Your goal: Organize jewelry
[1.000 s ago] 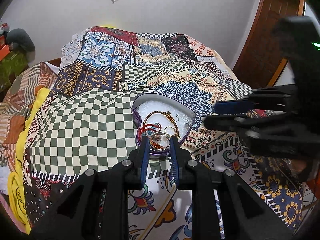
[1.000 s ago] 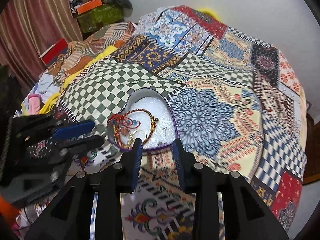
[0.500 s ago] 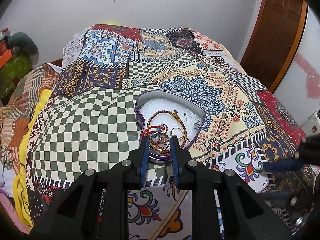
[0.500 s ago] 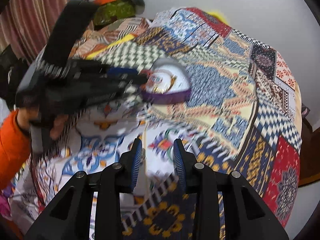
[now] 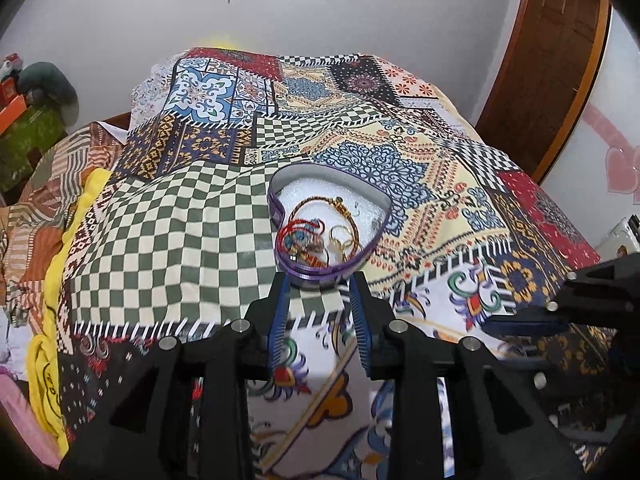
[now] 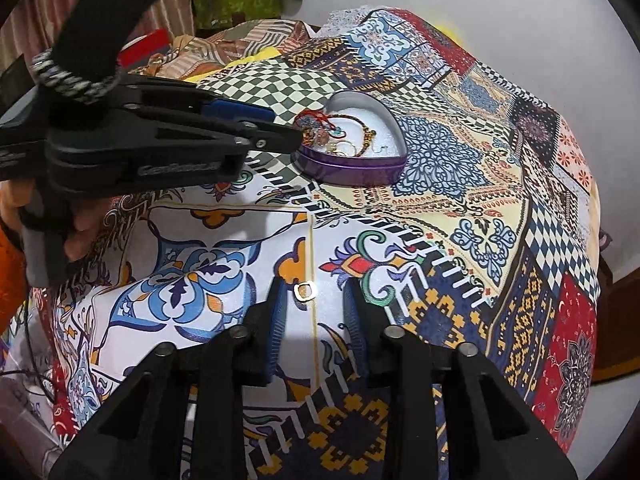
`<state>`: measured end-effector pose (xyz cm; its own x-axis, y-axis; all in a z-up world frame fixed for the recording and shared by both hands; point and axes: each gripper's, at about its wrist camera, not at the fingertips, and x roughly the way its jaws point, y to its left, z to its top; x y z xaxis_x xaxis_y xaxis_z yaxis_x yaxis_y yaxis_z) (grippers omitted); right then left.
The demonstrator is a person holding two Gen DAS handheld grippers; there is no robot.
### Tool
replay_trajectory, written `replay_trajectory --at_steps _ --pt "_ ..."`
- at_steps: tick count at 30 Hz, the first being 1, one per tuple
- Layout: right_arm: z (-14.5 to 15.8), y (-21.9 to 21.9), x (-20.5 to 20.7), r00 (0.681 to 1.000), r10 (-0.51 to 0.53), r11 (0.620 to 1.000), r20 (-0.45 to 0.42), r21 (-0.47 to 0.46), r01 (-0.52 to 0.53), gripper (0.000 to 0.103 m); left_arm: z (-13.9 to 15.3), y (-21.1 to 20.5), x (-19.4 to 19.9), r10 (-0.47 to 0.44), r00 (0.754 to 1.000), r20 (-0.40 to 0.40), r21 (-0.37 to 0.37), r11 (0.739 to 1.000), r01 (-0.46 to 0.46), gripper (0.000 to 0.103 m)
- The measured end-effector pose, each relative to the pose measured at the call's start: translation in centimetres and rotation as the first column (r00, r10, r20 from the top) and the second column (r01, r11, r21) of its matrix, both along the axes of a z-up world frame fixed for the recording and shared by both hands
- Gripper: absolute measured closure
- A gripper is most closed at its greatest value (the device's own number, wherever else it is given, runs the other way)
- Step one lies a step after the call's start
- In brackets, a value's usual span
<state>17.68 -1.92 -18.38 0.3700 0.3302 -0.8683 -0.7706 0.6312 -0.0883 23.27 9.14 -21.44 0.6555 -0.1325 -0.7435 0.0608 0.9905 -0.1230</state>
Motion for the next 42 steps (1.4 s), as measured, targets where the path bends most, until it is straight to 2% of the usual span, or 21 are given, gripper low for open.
replay_trajectory --at_steps 3,5,16,27,31,37,42 --pt "-0.2 0.3 -0.4 1.0 0.012 1.0 0.011 -0.01 -0.012 0.092 0.1 0.2 -0.7 0.005 1.0 -0.001 0.002 1.0 -0.005 0.073" --pt "-0.3 0.5 -0.6 1.0 0.015 1.0 0.017 -0.016 -0.015 0.094 0.1 0.4 -1.0 0.014 1.0 -0.007 -0.006 1.0 -0.014 0.073" --pt "0.3 0.0 -0.3 1.0 -0.025 1.0 0.017 0.013 0.025 0.094 0.9 0.3 -2.6 0.017 1.0 0.008 0.016 1.0 -0.017 0.073" --pt "4.1 0.4 2.5 0.991 -0.107 0.988 0.075 0.119 0.098 0.094 3.4 2.1 -2.3 0.082 0.993 0.088 0.017 0.996 -0.084 0.073" --pt "5.1 1.7 4.3 0.988 -0.123 0.983 0.09 0.147 0.109 0.094 4.1 2.8 -1.9 0.113 0.986 0.121 0.014 0.993 -0.116 0.068" --pt "4.5 4.0 7.6 0.99 -0.132 0.982 0.047 0.141 0.124 0.094 3.8 3.2 -1.1 0.127 0.983 0.132 0.03 0.991 -0.132 0.068" --pt "2.3 5.4 10.3 0.988 -0.142 0.982 -0.053 0.115 0.147 0.094 3.2 3.3 -0.8 0.127 0.984 0.121 0.022 0.991 -0.13 0.068"
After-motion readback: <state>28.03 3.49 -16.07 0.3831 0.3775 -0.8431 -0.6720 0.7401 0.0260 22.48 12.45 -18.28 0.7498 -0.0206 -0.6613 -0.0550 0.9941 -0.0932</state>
